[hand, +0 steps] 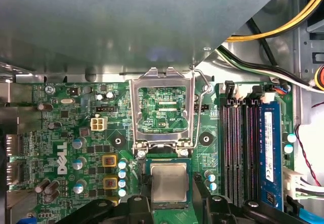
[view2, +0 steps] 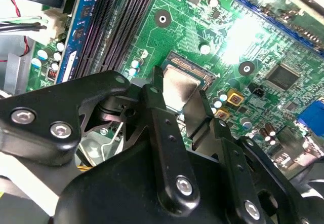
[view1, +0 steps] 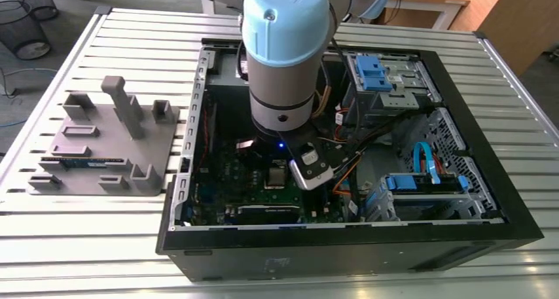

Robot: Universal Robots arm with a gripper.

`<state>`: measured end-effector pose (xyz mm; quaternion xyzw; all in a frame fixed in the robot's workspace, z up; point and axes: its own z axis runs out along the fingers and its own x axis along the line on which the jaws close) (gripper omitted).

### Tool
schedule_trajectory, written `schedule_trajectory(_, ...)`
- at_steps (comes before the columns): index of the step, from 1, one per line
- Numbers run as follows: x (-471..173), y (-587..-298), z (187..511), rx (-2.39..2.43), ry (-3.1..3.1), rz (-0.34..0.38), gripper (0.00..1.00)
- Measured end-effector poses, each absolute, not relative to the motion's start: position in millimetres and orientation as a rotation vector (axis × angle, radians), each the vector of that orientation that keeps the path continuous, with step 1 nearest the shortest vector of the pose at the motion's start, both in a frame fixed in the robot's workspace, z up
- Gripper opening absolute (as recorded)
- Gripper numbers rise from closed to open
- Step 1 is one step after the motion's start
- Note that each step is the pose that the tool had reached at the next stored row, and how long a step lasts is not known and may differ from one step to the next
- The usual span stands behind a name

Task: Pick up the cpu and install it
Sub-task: 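Place the cpu into insertion slot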

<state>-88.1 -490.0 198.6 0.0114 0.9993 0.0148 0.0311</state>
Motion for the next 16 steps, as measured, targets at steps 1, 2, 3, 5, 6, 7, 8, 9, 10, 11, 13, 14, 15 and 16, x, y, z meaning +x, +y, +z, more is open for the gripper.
schedule_trajectory(1,-88.1,-490.0,198.7,0.035,3.079,0.045,0.44)
schedule_trajectory(2,-88.1,-490.0,198.7,0.035,3.079,0.045,0.44)
schedule_trajectory(3,-88.1,-490.0,198.6,0.035,3.079,0.045,0.44)
schedule_trajectory(5,-88.1,-490.0,198.5,0.035,3.079,0.045,0.44)
schedule_trajectory(6,-88.1,-490.0,198.5,0.035,3.079,0.046,0.44)
schedule_trajectory(7,-88.1,-490.0,198.5,0.035,3.079,0.046,0.45)
schedule_trajectory(8,-88.1,-490.0,198.5,0.035,3.079,0.046,0.45)
schedule_trajectory(9,-88.1,-490.0,198.4,0.035,3.079,0.046,0.45)
schedule_trajectory(10,-88.1,-490.0,198.4,0.035,3.079,0.045,0.51)
schedule_trajectory(11,-88.2,-490.0,198.0,0.035,3.079,0.046,0.51)
schedule_trajectory(13,-89.1,-490.0,197.2,0.035,3.079,0.046,0.51)
schedule_trajectory(14,-89.6,-490.0,197.0,0.035,3.079,0.046,0.51)
schedule_trajectory(15,-90.0,-490.0,196.7,0.035,3.079,0.045,0.51)
schedule_trajectory(16,-90.4,-490.0,196.4,0.035,3.079,0.046,0.51)
